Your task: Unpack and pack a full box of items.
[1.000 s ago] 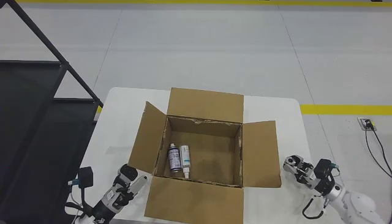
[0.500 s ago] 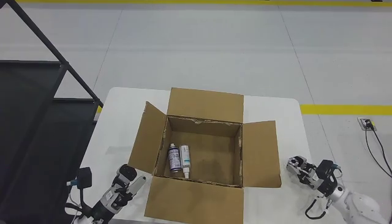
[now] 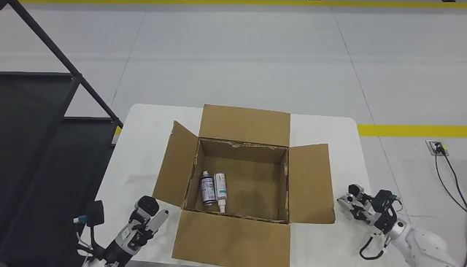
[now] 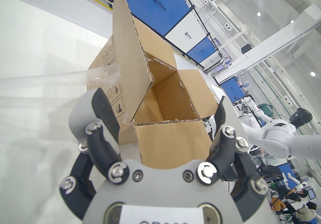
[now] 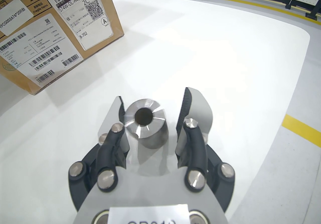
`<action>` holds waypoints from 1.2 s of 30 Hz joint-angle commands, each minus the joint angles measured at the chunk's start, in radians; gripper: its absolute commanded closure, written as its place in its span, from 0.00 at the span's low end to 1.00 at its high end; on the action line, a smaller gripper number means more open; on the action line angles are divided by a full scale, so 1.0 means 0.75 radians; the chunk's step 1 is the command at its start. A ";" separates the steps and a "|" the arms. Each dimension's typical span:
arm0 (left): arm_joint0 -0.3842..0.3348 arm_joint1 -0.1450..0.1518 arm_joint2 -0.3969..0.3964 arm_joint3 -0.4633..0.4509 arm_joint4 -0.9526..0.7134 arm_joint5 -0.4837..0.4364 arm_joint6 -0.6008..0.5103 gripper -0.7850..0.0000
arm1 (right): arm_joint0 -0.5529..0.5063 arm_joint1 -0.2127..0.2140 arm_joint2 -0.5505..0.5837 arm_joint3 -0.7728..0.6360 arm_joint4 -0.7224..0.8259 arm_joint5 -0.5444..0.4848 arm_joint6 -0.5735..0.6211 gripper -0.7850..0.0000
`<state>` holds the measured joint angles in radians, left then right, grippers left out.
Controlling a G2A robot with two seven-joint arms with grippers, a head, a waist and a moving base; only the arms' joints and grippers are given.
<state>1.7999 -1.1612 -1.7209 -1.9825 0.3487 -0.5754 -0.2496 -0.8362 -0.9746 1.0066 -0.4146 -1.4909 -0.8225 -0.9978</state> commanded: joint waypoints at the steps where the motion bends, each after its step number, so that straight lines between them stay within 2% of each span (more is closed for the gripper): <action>1: 0.000 0.000 -0.001 -0.004 0.000 0.000 -0.001 0.00 | -0.001 0.000 -0.008 0.003 0.007 0.002 -0.002 0.00; 8: 0.008 0.002 -0.018 0.000 -0.014 -0.014 0.011 0.00 | -0.031 0.016 -0.004 -0.039 0.112 0.030 -0.030 0.00; 15: 0.031 0.006 -0.085 0.028 -0.070 -0.062 0.034 0.00 | -0.082 0.104 0.140 -0.208 0.338 -0.047 0.047 0.00; 19: 0.065 0.007 -0.145 0.056 -0.118 -0.106 0.064 0.00 | -0.188 0.171 0.255 -0.447 0.370 -0.067 0.067 0.00; 24: 0.110 0.007 -0.215 0.105 -0.189 -0.169 0.091 0.00 | -0.425 0.250 0.449 -0.913 0.282 0.007 0.090 0.00; 27: 0.127 0.008 -0.237 0.135 -0.221 -0.208 0.094 0.00 | -0.624 0.276 0.576 -1.299 0.336 0.087 0.264 0.00; 31: 0.145 0.006 -0.245 0.167 -0.261 -0.263 0.097 0.00 | -0.845 0.287 0.691 -1.802 0.480 0.251 0.679 0.00; 33: 0.159 0.006 -0.246 0.174 -0.269 -0.299 0.093 0.00 | -0.899 0.285 0.699 -1.994 0.550 0.328 0.891 0.00; 36: 0.181 0.004 -0.248 0.178 -0.270 -0.348 0.097 0.00 | -0.892 0.277 0.653 -2.175 0.624 0.428 1.159 0.00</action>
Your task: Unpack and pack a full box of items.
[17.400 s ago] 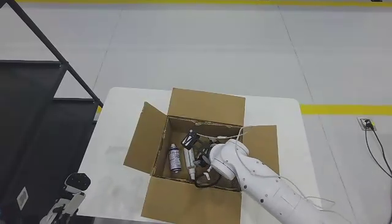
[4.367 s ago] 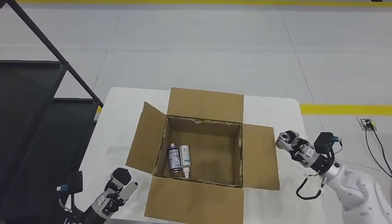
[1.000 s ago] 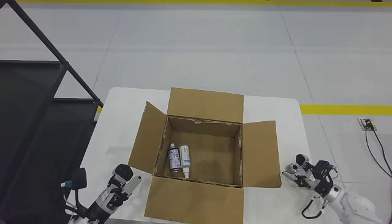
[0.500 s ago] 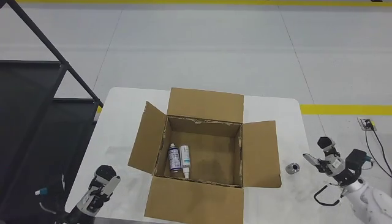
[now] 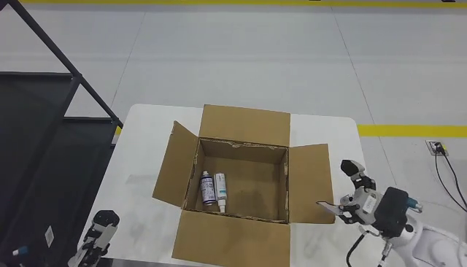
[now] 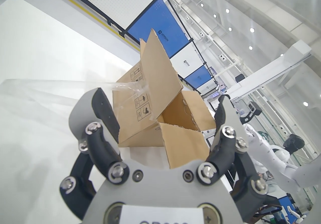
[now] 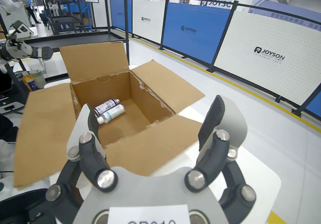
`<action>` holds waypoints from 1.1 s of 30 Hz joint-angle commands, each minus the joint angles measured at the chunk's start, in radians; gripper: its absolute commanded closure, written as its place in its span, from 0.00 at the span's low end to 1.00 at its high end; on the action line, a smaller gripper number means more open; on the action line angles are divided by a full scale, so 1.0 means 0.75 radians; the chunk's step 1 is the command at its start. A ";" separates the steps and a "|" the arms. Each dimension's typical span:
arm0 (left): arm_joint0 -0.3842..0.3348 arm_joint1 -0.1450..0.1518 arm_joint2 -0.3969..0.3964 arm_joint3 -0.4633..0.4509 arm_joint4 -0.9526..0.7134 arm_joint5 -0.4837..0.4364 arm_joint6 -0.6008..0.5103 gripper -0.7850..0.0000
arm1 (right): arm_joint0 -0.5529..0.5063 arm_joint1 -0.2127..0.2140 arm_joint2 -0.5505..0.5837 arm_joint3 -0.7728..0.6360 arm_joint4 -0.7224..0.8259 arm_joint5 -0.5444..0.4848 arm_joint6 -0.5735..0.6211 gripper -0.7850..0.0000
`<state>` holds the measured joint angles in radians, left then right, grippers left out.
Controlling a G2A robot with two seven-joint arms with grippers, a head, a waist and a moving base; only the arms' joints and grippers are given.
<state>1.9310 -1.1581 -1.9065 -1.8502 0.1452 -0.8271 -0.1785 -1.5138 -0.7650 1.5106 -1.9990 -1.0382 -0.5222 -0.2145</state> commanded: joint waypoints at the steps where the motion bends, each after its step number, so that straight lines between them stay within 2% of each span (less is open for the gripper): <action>1: 0.011 -0.001 -0.001 0.004 0.001 -0.025 0.003 0.00 | 0.033 -0.006 -0.048 -0.098 0.040 0.054 0.186 0.00; 7: 0.030 -0.001 0.012 0.020 -0.038 -0.078 -0.027 0.00 | 0.249 -0.045 -0.303 -0.161 0.130 0.151 0.507 0.00; 9: 0.031 0.002 0.018 0.017 -0.054 -0.086 -0.065 0.00 | 0.249 -0.045 -0.303 -0.161 0.130 0.151 0.507 0.00; 20: 0.029 0.002 0.020 0.017 -0.052 -0.080 -0.066 0.00 | 0.249 -0.045 -0.303 -0.161 0.130 0.151 0.507 0.00; 23: -0.003 0.001 0.033 -0.006 -0.001 -0.018 -0.068 0.00 | 0.260 -0.056 -0.320 -0.105 0.253 0.131 0.477 0.00; 27: -0.006 -0.004 0.039 -0.029 0.069 -0.002 -0.035 0.00 | 0.455 -0.094 -0.471 -0.027 0.394 0.163 0.629 0.00; 33: 0.017 -0.010 0.007 -0.010 0.059 -0.020 0.042 0.00 | 0.924 -0.216 -0.834 0.197 0.615 0.318 0.975 0.00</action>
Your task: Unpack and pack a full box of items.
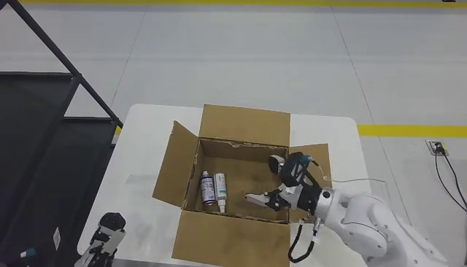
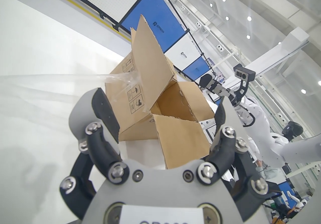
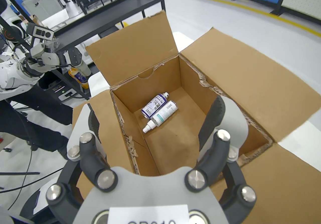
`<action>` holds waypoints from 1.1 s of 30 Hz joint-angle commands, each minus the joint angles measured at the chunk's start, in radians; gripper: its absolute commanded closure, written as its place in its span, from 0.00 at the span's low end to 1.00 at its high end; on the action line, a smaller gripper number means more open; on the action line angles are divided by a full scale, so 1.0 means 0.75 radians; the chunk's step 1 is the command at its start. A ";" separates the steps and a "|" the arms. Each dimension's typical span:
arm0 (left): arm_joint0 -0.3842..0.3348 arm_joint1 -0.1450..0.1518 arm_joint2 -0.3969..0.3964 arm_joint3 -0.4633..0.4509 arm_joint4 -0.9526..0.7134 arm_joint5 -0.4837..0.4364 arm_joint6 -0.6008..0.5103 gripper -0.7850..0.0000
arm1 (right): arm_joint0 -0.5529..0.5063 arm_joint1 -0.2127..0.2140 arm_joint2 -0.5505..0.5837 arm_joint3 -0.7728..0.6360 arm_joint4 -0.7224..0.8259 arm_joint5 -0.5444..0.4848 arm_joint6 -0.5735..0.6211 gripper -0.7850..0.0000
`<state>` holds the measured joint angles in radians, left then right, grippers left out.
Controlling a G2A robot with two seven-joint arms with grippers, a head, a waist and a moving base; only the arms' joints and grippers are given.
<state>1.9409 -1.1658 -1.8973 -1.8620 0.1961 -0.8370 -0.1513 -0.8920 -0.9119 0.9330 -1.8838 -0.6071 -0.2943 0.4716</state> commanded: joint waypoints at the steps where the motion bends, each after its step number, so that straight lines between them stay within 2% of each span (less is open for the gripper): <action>1: 0.009 -0.001 -0.013 0.014 -0.022 -0.013 0.013 0.00 | 0.174 -0.046 -0.122 0.094 0.079 0.038 0.117 0.00; 8: 0.027 -0.001 -0.062 0.042 -0.102 -0.040 0.022 0.00 | 0.610 -0.266 -0.523 0.456 0.202 0.241 0.405 0.00; 11: 0.027 0.001 -0.075 0.039 -0.135 -0.046 0.007 0.00 | 0.718 -0.372 -0.662 0.609 0.231 0.301 0.463 0.00; 15: 0.020 0.003 -0.083 0.035 -0.164 -0.060 -0.025 0.00 | 0.805 -0.510 -0.781 0.805 0.249 0.371 0.442 0.00; 30: 0.027 0.003 -0.102 0.050 -0.203 -0.104 -0.080 0.00 | 0.805 -0.520 -0.786 0.819 0.253 0.372 0.433 0.00; 33: 0.032 0.002 -0.106 0.049 -0.198 -0.109 -0.081 0.00 | 0.784 -0.544 -0.786 0.856 0.258 0.435 0.423 0.00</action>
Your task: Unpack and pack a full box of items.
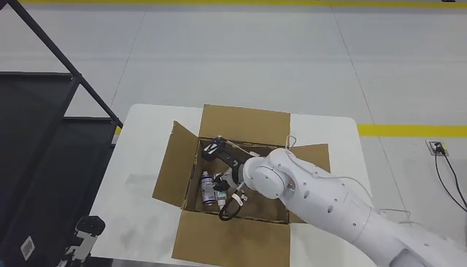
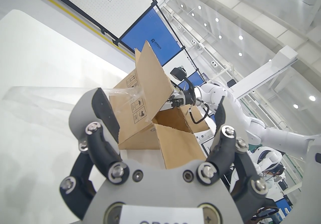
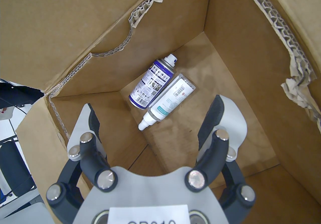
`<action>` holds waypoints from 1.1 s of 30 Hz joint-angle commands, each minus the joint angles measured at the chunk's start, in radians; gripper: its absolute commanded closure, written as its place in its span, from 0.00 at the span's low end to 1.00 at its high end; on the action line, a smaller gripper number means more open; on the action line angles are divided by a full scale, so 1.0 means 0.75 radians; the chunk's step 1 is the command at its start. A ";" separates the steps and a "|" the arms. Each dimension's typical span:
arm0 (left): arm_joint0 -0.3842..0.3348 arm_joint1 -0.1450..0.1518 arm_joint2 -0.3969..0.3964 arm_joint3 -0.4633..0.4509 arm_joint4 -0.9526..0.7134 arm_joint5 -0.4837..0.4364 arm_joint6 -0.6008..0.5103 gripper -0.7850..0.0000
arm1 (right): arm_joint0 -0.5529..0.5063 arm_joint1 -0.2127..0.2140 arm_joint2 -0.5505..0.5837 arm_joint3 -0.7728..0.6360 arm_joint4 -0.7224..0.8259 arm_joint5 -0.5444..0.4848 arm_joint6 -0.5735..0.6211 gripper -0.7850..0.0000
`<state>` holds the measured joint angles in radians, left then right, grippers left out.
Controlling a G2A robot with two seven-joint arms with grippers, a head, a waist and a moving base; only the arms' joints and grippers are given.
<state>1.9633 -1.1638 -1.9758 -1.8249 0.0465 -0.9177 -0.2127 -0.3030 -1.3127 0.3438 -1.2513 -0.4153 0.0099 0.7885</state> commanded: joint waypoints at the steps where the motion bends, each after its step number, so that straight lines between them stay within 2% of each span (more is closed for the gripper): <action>1: 0.006 -0.001 -0.004 -0.004 0.002 -0.007 0.003 0.00 | -0.003 -0.023 -0.005 0.030 0.016 0.047 0.013 0.00; 9: 0.041 -0.008 -0.019 -0.016 -0.002 -0.035 0.025 0.00 | 0.017 -0.152 -0.070 0.214 -0.018 0.261 0.070 0.00; 25: 0.046 -0.025 0.007 -0.044 0.072 -0.012 0.067 0.00 | 0.036 -0.427 -0.144 0.649 -0.048 0.291 0.056 0.02; 27: 0.047 -0.027 0.007 -0.045 0.077 -0.008 0.070 0.00 | 0.038 -0.455 -0.149 0.690 -0.059 0.284 0.060 0.18; 28: 0.047 -0.027 0.008 -0.046 0.079 -0.007 0.071 0.00 | 0.038 -0.469 -0.150 0.708 -0.065 0.284 0.059 0.47; 31: 0.046 -0.029 0.007 -0.047 0.086 -0.010 0.073 0.00 | 0.040 -0.504 -0.148 0.759 -0.074 0.275 0.054 0.75; 32: 0.046 -0.030 0.008 -0.047 0.087 -0.010 0.074 0.00 | 0.040 -0.515 -0.146 0.776 -0.076 0.270 0.051 0.96; 33: 0.045 -0.030 0.008 -0.047 0.088 -0.009 0.074 0.00 | 0.040 -0.524 -0.143 0.792 -0.078 0.267 0.047 1.00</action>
<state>1.9974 -1.1862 -1.9699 -1.8603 0.1122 -0.9248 -0.1575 -0.2730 -1.7005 0.2347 -0.6676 -0.4725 0.2117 0.8261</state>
